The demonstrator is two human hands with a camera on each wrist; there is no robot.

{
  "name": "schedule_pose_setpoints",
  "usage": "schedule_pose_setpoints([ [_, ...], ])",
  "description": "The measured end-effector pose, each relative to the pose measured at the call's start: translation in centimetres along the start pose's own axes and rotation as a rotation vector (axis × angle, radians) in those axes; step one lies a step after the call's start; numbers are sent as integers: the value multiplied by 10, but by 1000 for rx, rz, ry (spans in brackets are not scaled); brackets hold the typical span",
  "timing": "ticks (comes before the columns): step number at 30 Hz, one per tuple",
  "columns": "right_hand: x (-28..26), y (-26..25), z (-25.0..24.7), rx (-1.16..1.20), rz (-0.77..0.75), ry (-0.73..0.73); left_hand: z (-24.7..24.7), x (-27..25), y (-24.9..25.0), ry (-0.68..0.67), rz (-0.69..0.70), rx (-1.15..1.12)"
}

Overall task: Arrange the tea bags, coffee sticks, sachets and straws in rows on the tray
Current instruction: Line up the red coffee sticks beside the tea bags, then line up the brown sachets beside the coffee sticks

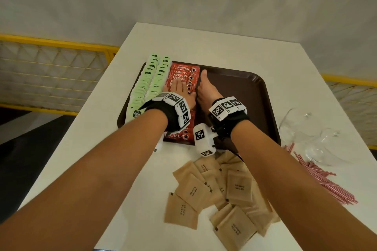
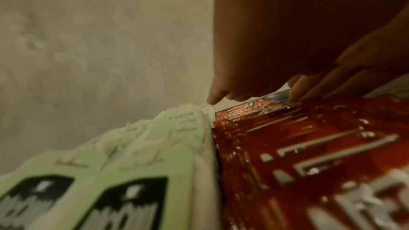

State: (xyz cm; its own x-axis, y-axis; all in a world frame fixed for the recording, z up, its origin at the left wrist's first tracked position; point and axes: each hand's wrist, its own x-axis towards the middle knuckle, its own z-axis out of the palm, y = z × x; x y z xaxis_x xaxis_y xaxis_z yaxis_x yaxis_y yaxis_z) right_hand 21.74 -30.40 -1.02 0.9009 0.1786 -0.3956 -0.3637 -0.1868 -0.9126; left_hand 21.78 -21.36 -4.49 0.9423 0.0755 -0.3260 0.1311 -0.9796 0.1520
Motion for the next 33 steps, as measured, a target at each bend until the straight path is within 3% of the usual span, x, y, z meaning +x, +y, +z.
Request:
schedule_pose_setpoints([
  [4, 8, 2, 1, 154, 73, -43, 4, 4, -5, -55, -16, 0],
  [12, 23, 5, 6, 168, 135, -46, 4, 4, -3, -57, 2, -16],
  [15, 32, 3, 2, 136, 113, 22, 5, 8, -4, -57, 22, -21],
  [24, 41, -5, -3, -83, 74, 27, -11, -6, 3, -22, 76, -132],
  [28, 9, -11, -20, -185, -141, 32, -46, -36, 4, 24, 216, -198],
  [31, -37, -11, -36, -183, -246, -124, -70, -76, -3, 72, 340, -274],
  [33, -72, -7, -45, -265, -248, -243, -73, -107, -14, 6, 373, -276],
])
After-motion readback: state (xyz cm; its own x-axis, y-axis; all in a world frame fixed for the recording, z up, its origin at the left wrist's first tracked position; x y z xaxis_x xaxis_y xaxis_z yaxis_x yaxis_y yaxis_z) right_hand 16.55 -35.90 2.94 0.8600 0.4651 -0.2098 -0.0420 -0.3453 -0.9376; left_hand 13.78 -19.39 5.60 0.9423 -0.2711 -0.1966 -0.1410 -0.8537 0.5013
